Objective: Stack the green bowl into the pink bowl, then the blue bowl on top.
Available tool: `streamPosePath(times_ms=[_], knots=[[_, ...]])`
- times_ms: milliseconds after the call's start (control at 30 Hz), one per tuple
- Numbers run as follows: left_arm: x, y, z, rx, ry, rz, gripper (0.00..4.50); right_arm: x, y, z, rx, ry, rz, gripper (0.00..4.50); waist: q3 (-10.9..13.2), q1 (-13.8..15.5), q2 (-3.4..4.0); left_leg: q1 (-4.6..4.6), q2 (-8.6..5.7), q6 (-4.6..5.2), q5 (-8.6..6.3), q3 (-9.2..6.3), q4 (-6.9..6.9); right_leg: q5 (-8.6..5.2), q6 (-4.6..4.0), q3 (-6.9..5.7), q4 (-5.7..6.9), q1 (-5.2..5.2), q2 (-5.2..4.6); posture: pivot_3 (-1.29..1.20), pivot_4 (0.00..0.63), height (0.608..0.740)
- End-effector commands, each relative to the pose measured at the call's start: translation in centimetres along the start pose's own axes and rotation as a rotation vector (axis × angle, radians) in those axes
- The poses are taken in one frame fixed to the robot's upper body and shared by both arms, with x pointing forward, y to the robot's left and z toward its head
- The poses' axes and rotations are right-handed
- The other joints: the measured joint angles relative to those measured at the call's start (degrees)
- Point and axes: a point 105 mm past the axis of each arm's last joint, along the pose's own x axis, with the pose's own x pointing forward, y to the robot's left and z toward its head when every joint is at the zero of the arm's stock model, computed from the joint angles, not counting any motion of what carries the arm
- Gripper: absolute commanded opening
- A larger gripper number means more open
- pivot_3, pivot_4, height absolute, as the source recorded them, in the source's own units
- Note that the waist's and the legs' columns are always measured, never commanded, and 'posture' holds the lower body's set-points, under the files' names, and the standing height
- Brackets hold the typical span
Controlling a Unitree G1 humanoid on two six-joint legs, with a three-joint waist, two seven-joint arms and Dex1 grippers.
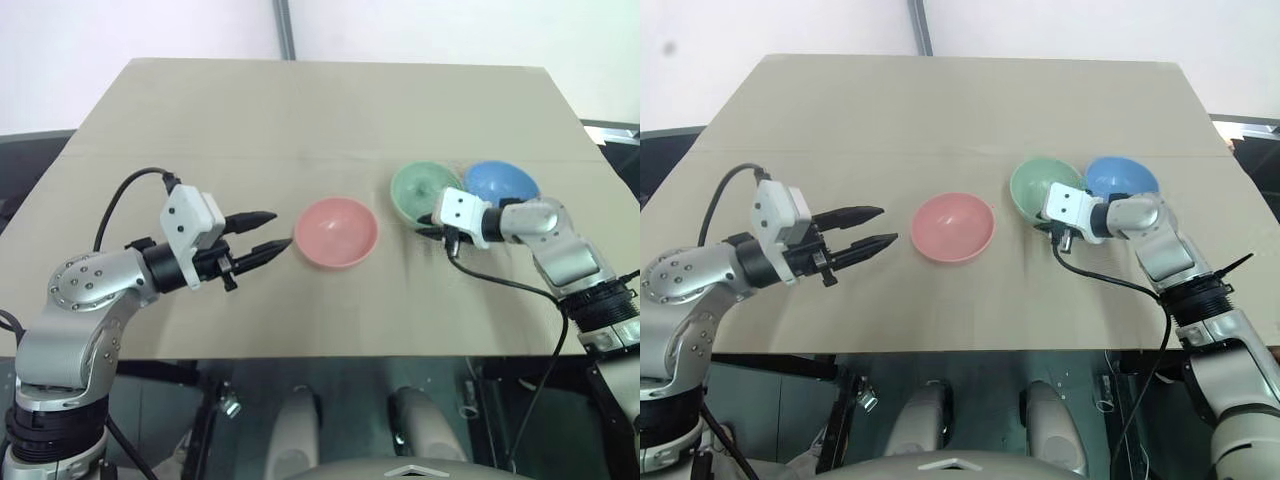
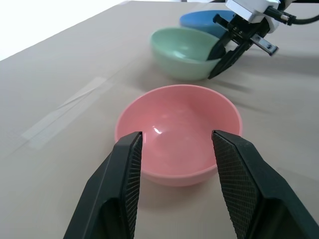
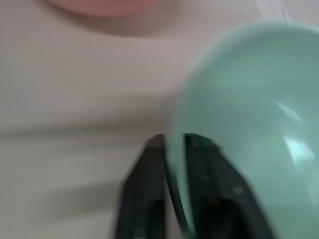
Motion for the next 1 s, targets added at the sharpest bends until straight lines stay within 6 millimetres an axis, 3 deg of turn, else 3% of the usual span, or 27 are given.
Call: streamPosePath(times_ms=[33, 200, 333, 433, 500, 533, 600, 700, 833, 967, 1000], knots=[[-0.7, 0.3, 1.2, 0.062, -0.028, 0.042, 2.35, -1.0, -1.8, 2.5, -0.13, -0.052, -0.058, 0.01, 0.0, 0.0, 0.0, 0.0, 0.0, 0.0, 0.0, 0.0, 0.0, 0.0, 0.0, 0.0, 0.0, 0.0, 0.0, 0.0, 0.15, 0.74], [-1.5, 0.4, 1.2, 0.072, -0.064, 0.057, 2.35, -2.5, -2.1, 7.2, -0.172, -0.209, -0.045, 0.01, 0.0, -0.1, 0.04, -0.01, 0.0, 0.0, 0.0, 0.01, -0.03, 0.0, 0.0, 0.01, 0.0, -0.02, 0.0, 0.0, 0.15, 0.74], [-2.5, -0.5, 0.1, -0.053, -0.048, -0.023, 2.35, -3.0, 0.4, 11.8, -0.168, -0.384, 0.084, 0.01, 0.0, -0.1, 0.06, 0.0, 0.01, 0.0, 0.0, 0.01, -0.07, 0.0, 0.0, 0.01, -0.02, -0.02, 0.0, 0.0, 0.15, 0.74], [-3.4, 0.1, 0.1, -0.082, -0.067, -0.002, 2.35, -1.8, 3.4, 14.5, -0.169, -0.483, 0.215, 0.01, 0.0, 0.0, 0.06, 0.01, 0.02, 0.0, 0.0, -0.01, -0.08, -0.01, -0.01, -0.01, 0.0, -0.02, 0.0, 0.0, 0.15, 0.74], [-3.6, 0.2, -0.1, -0.077, -0.06, 0.005, 2.35, -1.2, 4.4, 14.9, -0.171, -0.493, 0.253, 0.01, 0.0, 0.0, 0.06, 0.02, 0.02, 0.0, 0.0, -0.01, -0.06, -0.01, -0.01, -0.01, 0.01, -0.02, 0.0, 0.0, 0.15, 0.74], [-3.8, 0.0, 0.1, -0.109, -0.073, -0.016, 2.74, -0.9, 4.6, 15.2, -0.165, -0.5, 0.259, 0.0, 0.0, 0.2, 0.06, 0.01, 0.02, 0.0, 0.0, 0.0, -0.05, -0.01, -0.01, -0.01, 0.01, -0.02, 0.0, 0.0, 0.15, 0.74], [-4.0, -0.5, 0.4, -0.165, -0.09, -0.056, 3.04, -0.4, 4.6, 15.6, -0.163, -0.509, 0.258, 0.0, 0.0, 0.3, 0.02, -0.01, 0.0, 0.0, 0.0, 0.0, -0.02, -0.01, 0.0, -0.02, 0.0, -0.01, -0.02, 0.0, 0.15, 0.74], [-4.5, -0.5, 0.7, -0.164, -0.09, -0.044, 4.36, -0.2, 4.4, 15.9, -0.16, -0.514, 0.247, 0.0, 0.0, 0.1, 0.04, 0.0, 0.02, 0.0, 0.0, -0.01, -0.05, -0.01, -0.01, -0.02, 0.02, -0.03, 0.0, 0.0, 0.15, 0.74], [-4.8, -0.2, 0.6, -0.164, -0.08, 0.0, 4.44, 0.0, 4.5, 15.6, -0.147, -0.495, 0.279, 0.0, 0.0, 0.0, 0.04, 0.01, 0.02, 0.0, 0.0, 0.0, -0.06, -0.01, -0.01, -0.02, 0.01, -0.03, 0.0, 0.0, 0.15, 0.74], [-4.8, -0.3, 0.7, -0.168, -0.086, 0.001, 4.5, 0.3, 4.7, 15.5, -0.134, -0.486, 0.299, 1.61, 0.0, 0.1, 0.04, 0.01, 0.02, 0.0, 0.0, 0.0, -0.07, -0.01, -0.01, -0.02, 0.01, -0.03, 0.0, 0.0, 0.15, 0.74], [-4.8, -0.3, 0.8, -0.166, -0.087, 0.001, 4.5, 0.3, 4.5, 15.4, -0.137, -0.484, 0.276, 1.79, 0.0, 0.1, 0.04, 0.01, 0.02, 0.0, 0.0, 0.0, -0.07, -0.01, -0.01, -0.02, 0.01, -0.03, -0.01, 0.0, 0.15, 0.74]])
